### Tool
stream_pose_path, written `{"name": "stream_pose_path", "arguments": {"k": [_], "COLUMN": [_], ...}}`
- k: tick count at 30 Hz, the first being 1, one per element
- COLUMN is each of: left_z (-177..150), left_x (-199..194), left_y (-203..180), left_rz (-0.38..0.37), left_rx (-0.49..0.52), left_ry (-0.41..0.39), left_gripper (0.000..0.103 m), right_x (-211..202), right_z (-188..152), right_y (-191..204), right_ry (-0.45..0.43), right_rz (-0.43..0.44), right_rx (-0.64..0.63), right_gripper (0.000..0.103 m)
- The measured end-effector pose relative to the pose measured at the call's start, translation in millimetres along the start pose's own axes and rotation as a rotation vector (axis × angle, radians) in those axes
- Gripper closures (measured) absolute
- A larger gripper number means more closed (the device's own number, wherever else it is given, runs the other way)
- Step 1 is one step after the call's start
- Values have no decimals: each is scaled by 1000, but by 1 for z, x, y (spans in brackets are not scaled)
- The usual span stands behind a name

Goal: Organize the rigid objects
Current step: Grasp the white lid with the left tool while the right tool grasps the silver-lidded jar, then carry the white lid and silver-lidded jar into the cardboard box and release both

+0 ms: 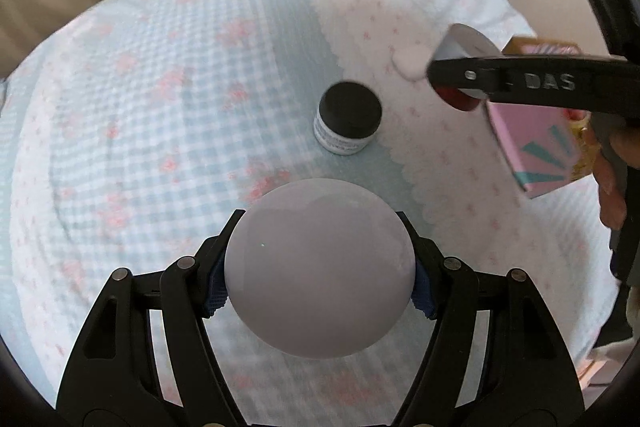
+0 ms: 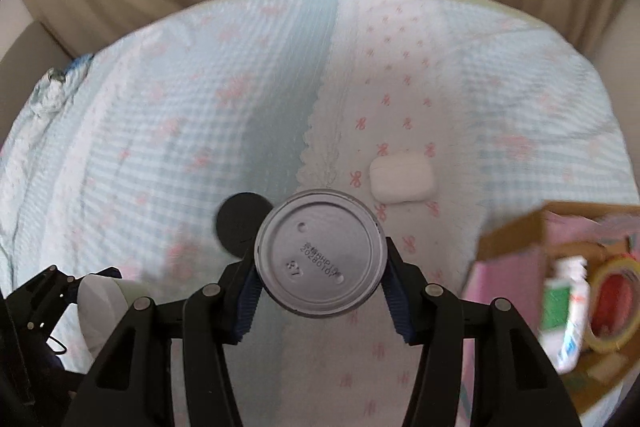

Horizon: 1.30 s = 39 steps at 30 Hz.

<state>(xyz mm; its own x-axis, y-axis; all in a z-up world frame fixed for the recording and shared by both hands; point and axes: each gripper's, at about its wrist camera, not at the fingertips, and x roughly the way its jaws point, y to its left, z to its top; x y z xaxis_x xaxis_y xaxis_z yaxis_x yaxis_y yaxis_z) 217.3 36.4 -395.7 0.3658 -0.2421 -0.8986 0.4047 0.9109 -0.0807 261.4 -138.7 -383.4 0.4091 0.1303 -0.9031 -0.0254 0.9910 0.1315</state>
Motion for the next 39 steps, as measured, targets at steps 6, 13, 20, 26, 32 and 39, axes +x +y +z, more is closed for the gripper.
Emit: {"name": "stream_pose_path", "arguments": {"k": [6,13,20,26,32,39], "left_z": [8,12,20,45,66,82], "left_x": [-68,-133,-174,-175,-148,-93], "left_y": [-3,-34,-83,-148,-215,-275], "left_rz": [-8,-27,-48,-47,-58,-67], "left_rx": [-5,20,1,-27,-56,-92], "left_ry": [-50,-86,-114,-138,-115,-41], "left_gripper": [35,35,35,35,35,35], "right_x": [-81,-157,-210,-241,-251,-231], "right_z": [-11,-38,-67,-79,-86,-88], "right_y": [9,-3,-47,-108,-187,-273], "right_ry": [-30,-39,-50,-58,-49,-7], "right_rz": [-10,-19,-44,-53,-49,-53], "right_rx": [79,167,211,185,188,240], "right_gripper": [53,53,53,53,53,53]}}
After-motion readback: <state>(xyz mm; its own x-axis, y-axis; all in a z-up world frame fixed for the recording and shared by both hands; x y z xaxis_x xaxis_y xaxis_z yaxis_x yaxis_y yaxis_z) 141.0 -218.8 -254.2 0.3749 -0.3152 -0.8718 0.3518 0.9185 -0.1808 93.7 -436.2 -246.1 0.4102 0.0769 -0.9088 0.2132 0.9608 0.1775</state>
